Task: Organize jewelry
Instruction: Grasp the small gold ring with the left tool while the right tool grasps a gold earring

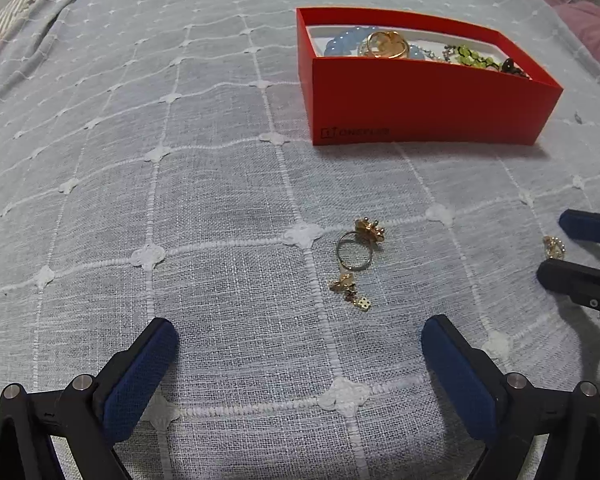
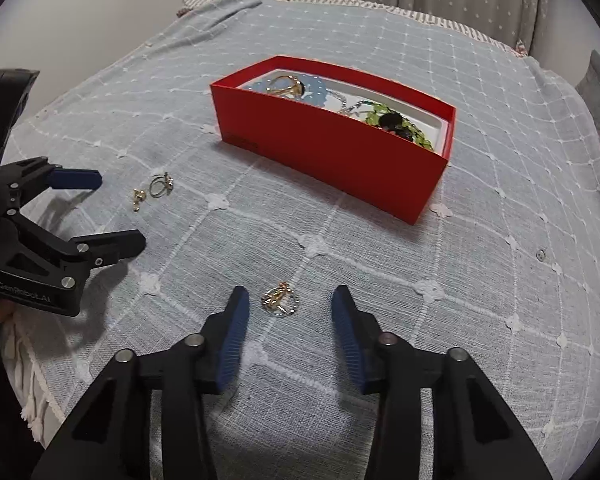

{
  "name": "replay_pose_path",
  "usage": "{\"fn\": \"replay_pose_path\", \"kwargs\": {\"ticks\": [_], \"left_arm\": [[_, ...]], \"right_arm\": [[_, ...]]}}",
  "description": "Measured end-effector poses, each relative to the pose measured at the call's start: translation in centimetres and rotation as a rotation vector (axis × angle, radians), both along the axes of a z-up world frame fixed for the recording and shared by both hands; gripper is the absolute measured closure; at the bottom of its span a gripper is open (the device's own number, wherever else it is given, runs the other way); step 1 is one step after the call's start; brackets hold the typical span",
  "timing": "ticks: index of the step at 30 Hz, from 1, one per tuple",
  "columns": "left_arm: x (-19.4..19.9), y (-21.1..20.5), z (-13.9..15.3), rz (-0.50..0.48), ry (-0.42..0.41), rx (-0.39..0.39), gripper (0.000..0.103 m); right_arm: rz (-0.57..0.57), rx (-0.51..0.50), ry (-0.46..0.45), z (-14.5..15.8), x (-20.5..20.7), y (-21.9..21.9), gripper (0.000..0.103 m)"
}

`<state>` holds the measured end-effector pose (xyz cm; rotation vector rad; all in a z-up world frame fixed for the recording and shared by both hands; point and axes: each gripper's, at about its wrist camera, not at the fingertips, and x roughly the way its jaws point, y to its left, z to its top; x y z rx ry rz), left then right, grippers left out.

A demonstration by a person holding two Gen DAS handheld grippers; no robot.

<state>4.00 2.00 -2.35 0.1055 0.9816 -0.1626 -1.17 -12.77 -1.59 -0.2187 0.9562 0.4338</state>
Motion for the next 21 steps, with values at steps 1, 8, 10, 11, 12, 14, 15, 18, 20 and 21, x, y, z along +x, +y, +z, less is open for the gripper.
{"fn": "replay_pose_path", "kwargs": {"ticks": [1,8,10,11,12,14,15,18,20,21], "left_arm": [[0.0,-0.1,0.0,-0.003,-0.001,0.000,0.003],[-0.2,-0.6,0.3,-0.027,-0.007,-0.011,0.009],[-0.3,-0.7,0.4,-0.036,-0.008,-0.012,0.011],[-0.3,-0.8,0.4,-0.040,-0.008,-0.013,0.013],[-0.4,-0.8,0.5,-0.046,-0.009,-0.015,0.014],[-0.5,-1.0,0.6,-0.056,-0.013,-0.017,0.017],[-0.5,-1.0,0.6,-0.061,-0.014,-0.019,0.019],[-0.4,-1.2,0.8,-0.074,-0.019,-0.027,0.024],[-0.4,-1.1,1.0,-0.082,-0.022,-0.033,0.026],[-0.4,-1.2,1.0,-0.085,-0.023,-0.036,0.028]], "right_arm": [[0.006,-0.001,-0.001,0.0,0.0,0.1,0.066],[0.019,0.008,-0.001,0.0,-0.1,0.2,0.082],[0.020,0.008,-0.003,0.0,-0.2,0.3,0.082],[0.020,0.009,-0.004,0.0,-0.2,0.3,0.082],[0.020,0.009,-0.006,0.0,-0.2,0.3,0.083],[0.022,0.009,-0.008,0.1,-0.2,0.3,0.083],[0.023,0.010,-0.009,0.1,-0.2,0.3,0.083],[0.022,0.027,-0.005,0.4,-0.3,0.1,0.083],[0.025,0.036,-0.009,0.7,-0.3,0.0,0.083],[0.027,0.038,-0.013,0.8,-0.4,0.0,0.083]]}}
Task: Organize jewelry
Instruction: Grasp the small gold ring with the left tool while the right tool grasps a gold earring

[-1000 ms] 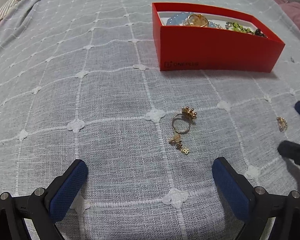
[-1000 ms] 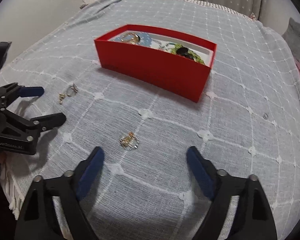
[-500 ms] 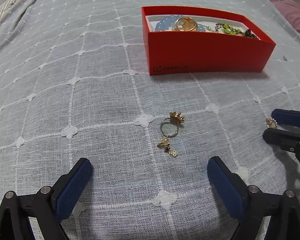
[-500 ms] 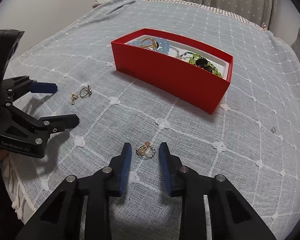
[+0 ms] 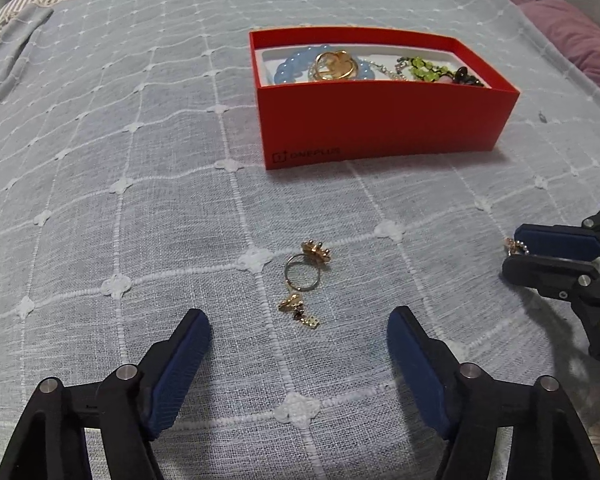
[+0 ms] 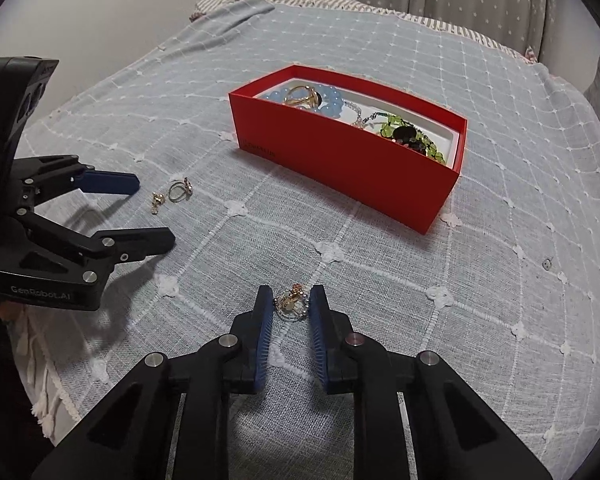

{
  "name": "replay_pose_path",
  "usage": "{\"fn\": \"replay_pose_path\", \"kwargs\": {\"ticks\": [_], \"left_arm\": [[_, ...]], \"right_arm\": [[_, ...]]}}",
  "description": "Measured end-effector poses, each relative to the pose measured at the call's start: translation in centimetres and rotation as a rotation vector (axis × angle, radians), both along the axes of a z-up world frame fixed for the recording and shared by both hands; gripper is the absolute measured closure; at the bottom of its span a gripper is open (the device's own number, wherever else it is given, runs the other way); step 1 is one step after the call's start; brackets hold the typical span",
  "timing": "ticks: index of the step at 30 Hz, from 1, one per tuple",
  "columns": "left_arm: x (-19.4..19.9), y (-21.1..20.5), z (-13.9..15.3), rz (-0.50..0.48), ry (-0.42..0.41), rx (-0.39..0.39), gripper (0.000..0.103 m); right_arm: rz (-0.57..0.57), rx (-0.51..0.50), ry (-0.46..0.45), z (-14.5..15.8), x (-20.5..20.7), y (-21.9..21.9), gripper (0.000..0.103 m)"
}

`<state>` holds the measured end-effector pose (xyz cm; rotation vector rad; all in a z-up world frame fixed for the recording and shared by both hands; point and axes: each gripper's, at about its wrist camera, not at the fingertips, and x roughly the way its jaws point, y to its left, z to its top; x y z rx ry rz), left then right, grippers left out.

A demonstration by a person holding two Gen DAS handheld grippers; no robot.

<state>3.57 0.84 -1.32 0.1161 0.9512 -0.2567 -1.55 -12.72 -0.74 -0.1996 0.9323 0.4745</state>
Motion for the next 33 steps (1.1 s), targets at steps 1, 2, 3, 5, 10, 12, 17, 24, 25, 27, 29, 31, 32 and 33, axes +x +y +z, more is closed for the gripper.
{"fn": "replay_pose_path", "kwargs": {"ticks": [1,2,3,5,10,12,17,24,25,27,29,31,32,33], "left_arm": [[0.0,0.0,0.1,-0.004,-0.001,-0.004,0.029],[0.0,0.0,0.1,-0.007,-0.002,-0.007,0.031],[0.0,0.0,0.2,-0.011,-0.003,-0.011,0.033],[0.1,0.0,0.3,-0.017,-0.003,-0.019,0.037],[0.5,0.0,0.5,-0.027,-0.003,-0.038,0.047],[0.7,0.0,0.6,-0.032,-0.003,-0.050,0.054],[1.4,-0.4,0.7,-0.049,-0.017,-0.065,0.063],[2.3,-1.0,0.2,-0.040,-0.016,-0.036,0.079],[2.3,-1.0,0.2,-0.038,-0.016,-0.028,0.080],[2.4,-1.2,0.2,-0.033,-0.016,-0.014,0.088],[2.3,-1.3,0.2,-0.030,-0.015,0.001,0.090],[2.3,-1.4,0.3,-0.029,-0.016,0.007,0.090],[2.3,-1.5,0.3,-0.029,-0.018,0.010,0.090],[2.2,-1.5,0.3,-0.028,-0.019,0.011,0.090]], "right_arm": [[0.002,0.001,-0.004,0.1,0.0,0.0,0.083],[0.003,0.004,-0.007,0.3,-0.1,0.0,0.083],[0.005,0.008,-0.011,0.5,-0.1,-0.1,0.083],[0.007,0.014,-0.020,0.9,-0.2,-0.1,0.083],[0.004,0.027,-0.033,1.6,-0.2,-0.2,0.083],[0.001,0.032,-0.032,1.8,-0.2,-0.3,0.083],[-0.002,0.035,-0.028,1.8,-0.3,-0.6,0.083],[-0.011,0.034,-0.021,1.8,-0.1,-0.9,0.083],[-0.011,0.033,-0.021,1.8,-0.1,-0.9,0.083],[-0.011,0.031,-0.021,1.8,-0.1,-0.9,0.083],[-0.011,0.029,-0.021,1.8,0.0,-0.8,0.083],[-0.013,0.027,-0.021,1.8,0.1,-0.8,0.083],[-0.014,0.027,-0.021,1.8,0.1,-0.8,0.083],[-0.015,0.028,-0.022,1.8,0.1,-0.8,0.083]]}}
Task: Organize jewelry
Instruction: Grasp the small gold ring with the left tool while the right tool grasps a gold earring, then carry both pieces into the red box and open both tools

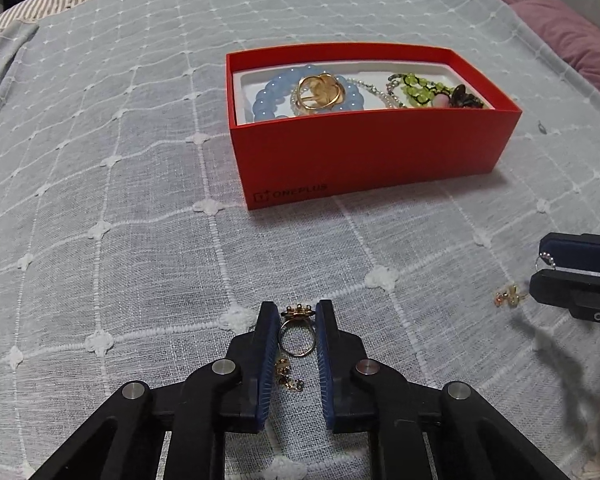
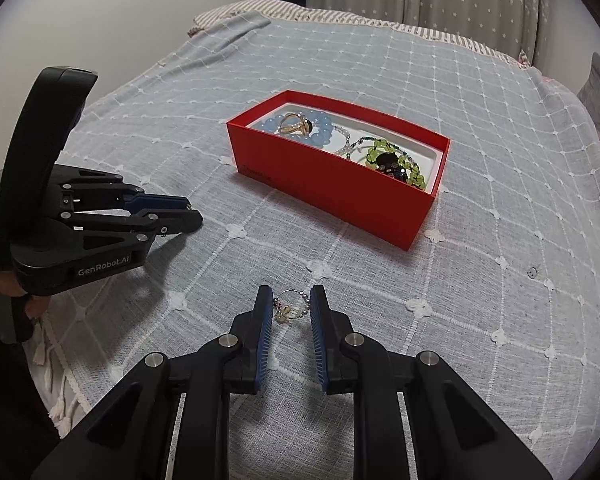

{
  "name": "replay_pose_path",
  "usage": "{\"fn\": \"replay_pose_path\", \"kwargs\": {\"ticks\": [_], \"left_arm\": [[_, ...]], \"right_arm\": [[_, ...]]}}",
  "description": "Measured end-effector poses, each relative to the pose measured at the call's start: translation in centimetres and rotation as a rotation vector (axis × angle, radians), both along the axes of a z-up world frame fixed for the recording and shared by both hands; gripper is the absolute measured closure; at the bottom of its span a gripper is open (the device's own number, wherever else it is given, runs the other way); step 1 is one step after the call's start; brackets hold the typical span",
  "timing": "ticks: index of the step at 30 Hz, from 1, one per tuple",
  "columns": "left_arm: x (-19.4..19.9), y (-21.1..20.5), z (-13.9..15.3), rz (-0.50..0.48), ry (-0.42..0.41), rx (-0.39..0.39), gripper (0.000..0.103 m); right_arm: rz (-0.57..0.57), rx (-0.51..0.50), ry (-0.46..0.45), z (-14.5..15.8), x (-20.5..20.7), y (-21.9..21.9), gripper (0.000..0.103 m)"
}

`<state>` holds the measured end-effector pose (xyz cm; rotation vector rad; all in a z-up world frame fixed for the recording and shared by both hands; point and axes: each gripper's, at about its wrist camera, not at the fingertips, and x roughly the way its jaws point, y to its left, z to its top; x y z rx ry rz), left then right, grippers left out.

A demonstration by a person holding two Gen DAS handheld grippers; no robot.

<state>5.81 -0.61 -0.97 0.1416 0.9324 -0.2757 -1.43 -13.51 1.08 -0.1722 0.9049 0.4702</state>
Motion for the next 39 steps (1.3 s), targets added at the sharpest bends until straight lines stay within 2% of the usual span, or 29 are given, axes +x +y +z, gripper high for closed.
{"fn": "replay_pose_path", "kwargs": {"ticks": [17,39], "left_arm": [[-0.3,0.7,1.5,0.039,-0.016,-0.042,0.090],[2.1,-1.0,5.6,0.075,-0.106,-0.150,0.090]], "right_arm": [[-0.022,-0.002,-0.009,0.9,0.1,0.0,0.083],[-0.111,0.068,-0.061,4.0,3.3,-1.7,0.083]]}}
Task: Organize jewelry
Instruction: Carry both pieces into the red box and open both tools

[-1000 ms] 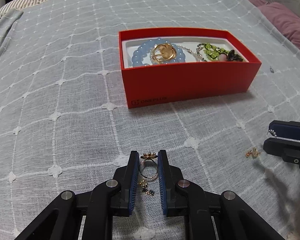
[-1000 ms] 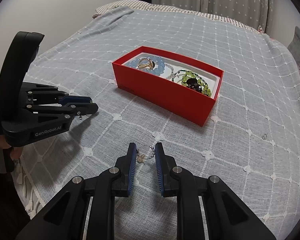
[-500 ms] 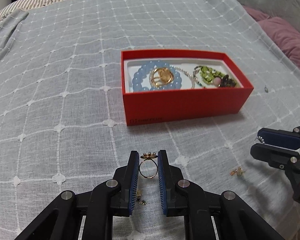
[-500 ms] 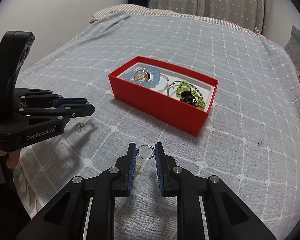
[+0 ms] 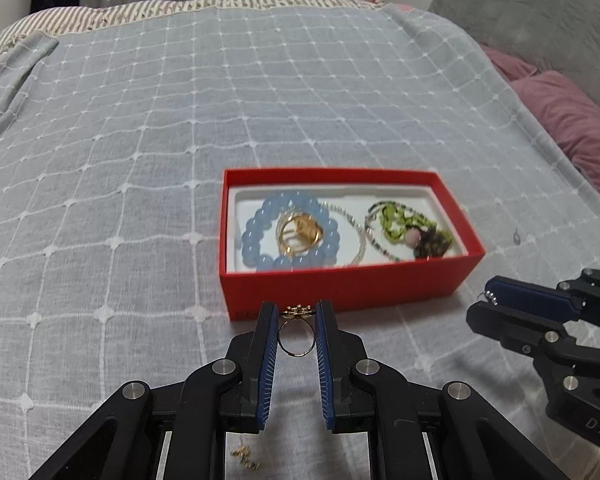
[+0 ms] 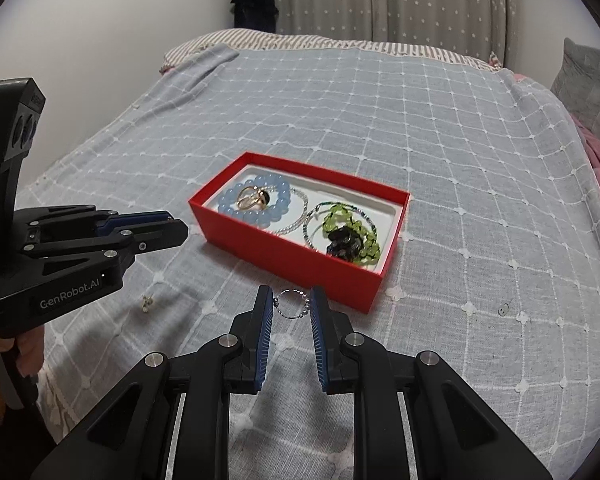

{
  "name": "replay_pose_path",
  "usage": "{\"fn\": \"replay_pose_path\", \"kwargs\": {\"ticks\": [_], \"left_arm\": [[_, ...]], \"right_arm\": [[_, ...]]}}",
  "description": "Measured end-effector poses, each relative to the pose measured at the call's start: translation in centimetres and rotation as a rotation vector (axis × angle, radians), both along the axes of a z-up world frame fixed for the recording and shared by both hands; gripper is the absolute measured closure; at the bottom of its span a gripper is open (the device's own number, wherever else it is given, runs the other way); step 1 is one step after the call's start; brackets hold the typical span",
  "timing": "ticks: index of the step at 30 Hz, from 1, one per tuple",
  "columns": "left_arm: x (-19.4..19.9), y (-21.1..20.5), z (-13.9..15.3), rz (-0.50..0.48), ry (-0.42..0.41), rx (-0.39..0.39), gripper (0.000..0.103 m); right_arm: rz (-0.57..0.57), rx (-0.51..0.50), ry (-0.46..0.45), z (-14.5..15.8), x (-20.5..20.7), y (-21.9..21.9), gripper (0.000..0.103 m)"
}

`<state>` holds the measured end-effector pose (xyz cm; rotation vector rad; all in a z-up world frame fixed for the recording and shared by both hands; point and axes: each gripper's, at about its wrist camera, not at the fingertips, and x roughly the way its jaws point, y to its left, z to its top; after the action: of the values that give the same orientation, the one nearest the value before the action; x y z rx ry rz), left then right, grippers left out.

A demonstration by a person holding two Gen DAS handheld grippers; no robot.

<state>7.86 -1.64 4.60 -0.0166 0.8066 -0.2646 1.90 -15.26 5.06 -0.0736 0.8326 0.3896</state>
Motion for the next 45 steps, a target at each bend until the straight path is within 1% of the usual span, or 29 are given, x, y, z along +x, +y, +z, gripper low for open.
{"fn": "replay_pose_path", "kwargs": {"ticks": [3,7,14,17,22,28,31,32,36,40,45], "left_arm": [[0.7,-0.3,0.3,0.010,-0.016,-0.018,0.090],[1.9,-0.8,0.3,0.012,-0.015,-0.048,0.090],[3.2,-3.5,-0.3,-0.045,-0.021,-0.056,0.090],[3.8,-4.2,-0.5,-0.058,-0.023,-0.064,0.090],[5.0,-4.6,-1.2,-0.052,-0.012,-0.084,0.089],[5.5,-4.5,-1.9,-0.041,-0.002,-0.068,0.089],[5.5,-4.4,-1.8,-0.040,-0.012,-0.066,0.089],[5.5,-4.4,-1.7,-0.041,-0.015,-0.065,0.088],[5.0,-4.5,-1.3,-0.034,-0.030,-0.042,0.072],[4.3,-4.2,-0.8,-0.028,-0.045,-0.019,0.070],[3.9,-3.9,-0.5,-0.025,-0.053,-0.001,0.064]], "right_arm": [[-0.017,0.015,-0.007,0.2,0.9,-0.3,0.083],[-0.052,0.035,-0.021,0.5,2.3,-1.0,0.083],[-0.098,0.062,-0.020,0.3,4.8,-2.5,0.083],[-0.101,0.074,-0.012,0.0,5.8,-2.8,0.083],[-0.081,0.070,-0.020,-0.6,6.7,-2.7,0.083],[-0.074,0.057,-0.015,-1.3,7.4,-3.1,0.083],[-0.074,0.062,-0.011,-1.4,7.6,-3.3,0.083],[-0.073,0.061,-0.012,-1.4,7.6,-3.3,0.083],[-0.071,0.059,-0.010,-1.5,7.7,-3.1,0.083],[-0.064,0.054,-0.006,-1.7,7.9,-2.9,0.082],[-0.056,0.059,-0.008,-1.5,7.9,-2.7,0.081]]}}
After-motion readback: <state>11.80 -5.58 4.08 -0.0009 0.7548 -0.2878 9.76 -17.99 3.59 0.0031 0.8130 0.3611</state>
